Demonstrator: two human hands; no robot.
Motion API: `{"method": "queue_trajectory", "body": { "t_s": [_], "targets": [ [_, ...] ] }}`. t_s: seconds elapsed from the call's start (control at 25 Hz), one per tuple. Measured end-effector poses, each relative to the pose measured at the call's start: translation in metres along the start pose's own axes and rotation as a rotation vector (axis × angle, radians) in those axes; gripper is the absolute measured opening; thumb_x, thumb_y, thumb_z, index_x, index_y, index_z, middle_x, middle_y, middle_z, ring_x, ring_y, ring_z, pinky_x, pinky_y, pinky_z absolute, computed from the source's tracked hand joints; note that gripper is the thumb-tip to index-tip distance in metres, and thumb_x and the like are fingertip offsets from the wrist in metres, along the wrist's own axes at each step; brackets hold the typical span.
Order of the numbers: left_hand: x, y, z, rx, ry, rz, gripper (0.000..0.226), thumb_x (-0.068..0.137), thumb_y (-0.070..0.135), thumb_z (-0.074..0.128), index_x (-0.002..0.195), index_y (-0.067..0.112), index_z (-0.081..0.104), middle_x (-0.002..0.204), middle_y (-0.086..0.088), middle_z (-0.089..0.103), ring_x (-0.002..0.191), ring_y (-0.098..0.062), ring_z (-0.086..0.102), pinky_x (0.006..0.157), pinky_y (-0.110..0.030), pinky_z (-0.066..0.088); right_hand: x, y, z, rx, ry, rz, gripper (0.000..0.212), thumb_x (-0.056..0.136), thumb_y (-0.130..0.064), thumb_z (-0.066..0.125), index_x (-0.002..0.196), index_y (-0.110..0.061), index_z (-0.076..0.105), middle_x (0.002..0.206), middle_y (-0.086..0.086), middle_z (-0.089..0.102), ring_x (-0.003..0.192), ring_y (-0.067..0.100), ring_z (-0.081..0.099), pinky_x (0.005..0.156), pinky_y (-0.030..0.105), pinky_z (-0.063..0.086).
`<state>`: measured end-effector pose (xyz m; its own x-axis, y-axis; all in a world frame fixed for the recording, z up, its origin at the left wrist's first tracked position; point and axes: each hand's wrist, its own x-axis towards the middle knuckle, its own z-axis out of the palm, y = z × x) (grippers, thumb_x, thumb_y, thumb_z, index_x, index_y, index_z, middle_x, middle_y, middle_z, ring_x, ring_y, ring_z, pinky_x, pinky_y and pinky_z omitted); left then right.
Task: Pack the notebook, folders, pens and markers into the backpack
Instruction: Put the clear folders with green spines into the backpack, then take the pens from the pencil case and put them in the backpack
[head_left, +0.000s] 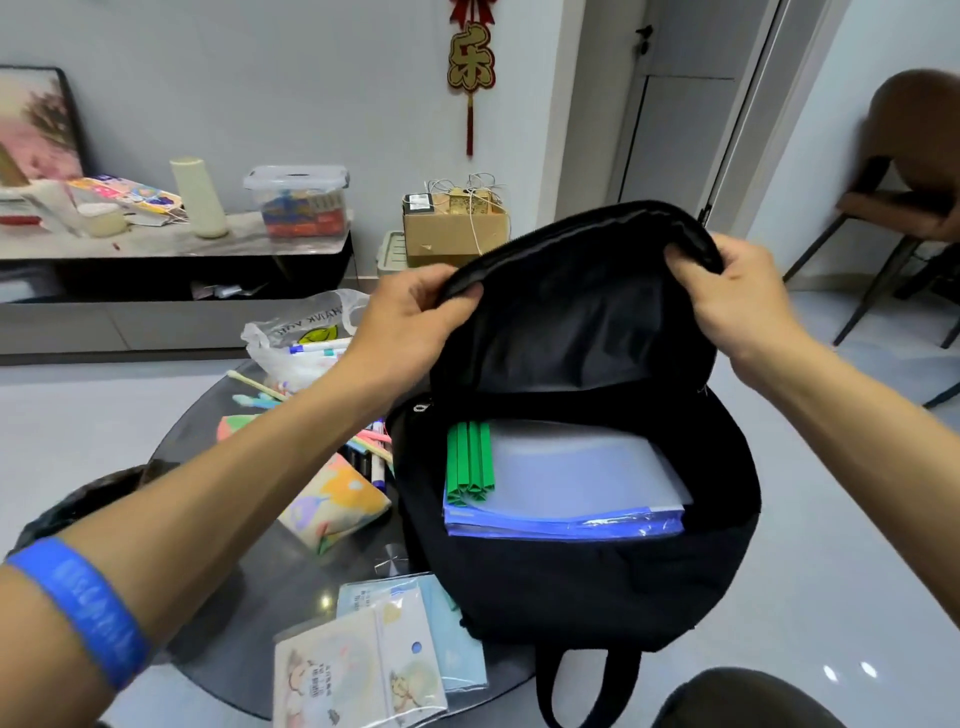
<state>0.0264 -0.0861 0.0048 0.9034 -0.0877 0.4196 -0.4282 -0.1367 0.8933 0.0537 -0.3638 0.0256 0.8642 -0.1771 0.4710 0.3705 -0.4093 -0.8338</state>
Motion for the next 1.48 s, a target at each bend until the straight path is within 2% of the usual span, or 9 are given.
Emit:
{"method": "queue_trajectory", "body": {
  "t_s": [0.24, 0.4, 0.52, 0.64, 0.76, 0.92, 1.08, 1.28, 1.48],
  "targets": [
    [-0.046, -0.031, -0.017, 0.604, -0.617, -0.060, 0.017, 0.089, 0.030, 0.068, 0.075, 0.023, 0.061, 0.068, 0.011, 0.058, 0.063, -0.004, 0.049, 0.065, -0.029, 0.041, -0.021, 0.013, -0.005, -0.448, -0.207, 0.084, 0.017, 0.084, -0.026, 0.065, 0.079, -0.010, 0.067, 0.064, -0.004, 0.060, 0.066, 0.016, 0.054, 0.061, 0.031, 0.042],
    [-0.045, -0.043, -0.020, 0.301, -0.330, -0.240, 0.018, 0.093, 0.021, 0.063, 0.096, 0.004, 0.064, 0.094, -0.021, 0.071, 0.083, -0.020, 0.062, 0.088, -0.049, 0.051, -0.022, 0.006, 0.012, -0.675, -0.123, 0.014, 0.012, 0.080, -0.033, 0.063, 0.079, -0.024, 0.068, 0.072, 0.000, 0.068, 0.076, 0.028, 0.061, 0.071, 0.039, 0.054],
    [-0.034, -0.051, -0.020, 0.323, 0.075, -0.326, 0.022, 0.084, 0.030, 0.073, 0.088, 0.014, 0.059, 0.071, -0.013, 0.067, 0.067, -0.024, 0.065, 0.071, -0.041, 0.051, -0.004, 0.014, 0.027, -0.645, -0.026, 0.170, 0.019, 0.077, -0.032, 0.068, 0.090, -0.019, 0.071, 0.081, 0.007, 0.070, 0.081, 0.032, 0.065, 0.075, 0.043, 0.055],
    [-0.038, -0.049, -0.023, 0.220, 0.032, -0.355, 0.025, 0.086, 0.039, 0.071, 0.086, 0.016, 0.060, 0.066, -0.002, 0.064, 0.060, -0.018, 0.066, 0.052, -0.024, 0.044, 0.000, 0.021, 0.045, -0.621, -0.056, 0.312, 0.043, 0.075, -0.018, 0.062, 0.118, -0.021, 0.060, 0.108, 0.010, 0.068, 0.086, 0.035, 0.068, 0.084, 0.046, 0.055],
    [-0.047, -0.057, -0.059, 0.251, 0.050, -0.291, 0.020, 0.092, 0.031, 0.064, 0.089, 0.012, 0.068, 0.083, -0.006, 0.072, 0.075, -0.019, 0.068, 0.062, -0.022, 0.052, -0.017, 0.003, 0.089, -0.666, -0.169, 0.012, 0.054, 0.077, -0.018, 0.058, 0.130, -0.023, 0.049, 0.131, 0.009, 0.056, 0.106, 0.034, 0.060, 0.096, 0.044, 0.047],
    [-0.073, -0.069, -0.117, 0.767, -0.135, -0.229, 0.011, 0.087, 0.023, 0.064, 0.096, 0.020, 0.070, 0.088, 0.006, 0.068, 0.084, -0.017, 0.063, 0.074, -0.031, 0.049, -0.071, -0.036, 0.139, -0.552, -0.320, -0.387, 0.034, 0.078, -0.022, 0.057, 0.111, -0.020, 0.062, 0.118, 0.004, 0.061, 0.104, 0.028, 0.059, 0.092, 0.042, 0.048],
    [-0.096, -0.085, -0.133, 1.115, -0.589, -0.336, 0.048, 0.087, 0.030, 0.062, 0.134, 0.025, 0.054, 0.136, -0.002, 0.052, 0.120, -0.027, 0.053, 0.095, -0.040, 0.045, -0.125, -0.064, 0.176, -0.653, -0.387, -0.531, 0.021, 0.084, -0.024, 0.057, 0.101, -0.018, 0.067, 0.109, 0.001, 0.066, 0.089, 0.029, 0.055, 0.075, 0.040, 0.048],
    [-0.078, -0.095, -0.132, 1.202, -0.793, -0.407, 0.084, 0.081, 0.022, 0.064, 0.153, 0.029, 0.022, 0.159, 0.004, 0.021, 0.138, -0.025, 0.037, 0.104, -0.036, 0.038, -0.137, -0.077, 0.158, -1.225, -0.384, -0.387, 0.018, 0.092, -0.031, 0.050, 0.086, -0.014, 0.048, 0.088, 0.003, 0.058, 0.075, 0.032, 0.059, 0.050, 0.028, 0.026],
    [-0.065, -0.100, -0.130, 1.292, -0.856, -0.307, 0.079, 0.074, 0.021, 0.069, 0.145, 0.030, 0.037, 0.133, -0.004, 0.044, 0.113, -0.028, 0.056, 0.088, -0.039, 0.052, -0.162, -0.091, 0.141, -1.428, -0.647, -0.234, 0.027, 0.088, -0.027, 0.052, 0.070, -0.020, 0.033, 0.064, -0.003, 0.030, 0.066, 0.029, 0.041, 0.045, 0.029, 0.017]
  ]
}}
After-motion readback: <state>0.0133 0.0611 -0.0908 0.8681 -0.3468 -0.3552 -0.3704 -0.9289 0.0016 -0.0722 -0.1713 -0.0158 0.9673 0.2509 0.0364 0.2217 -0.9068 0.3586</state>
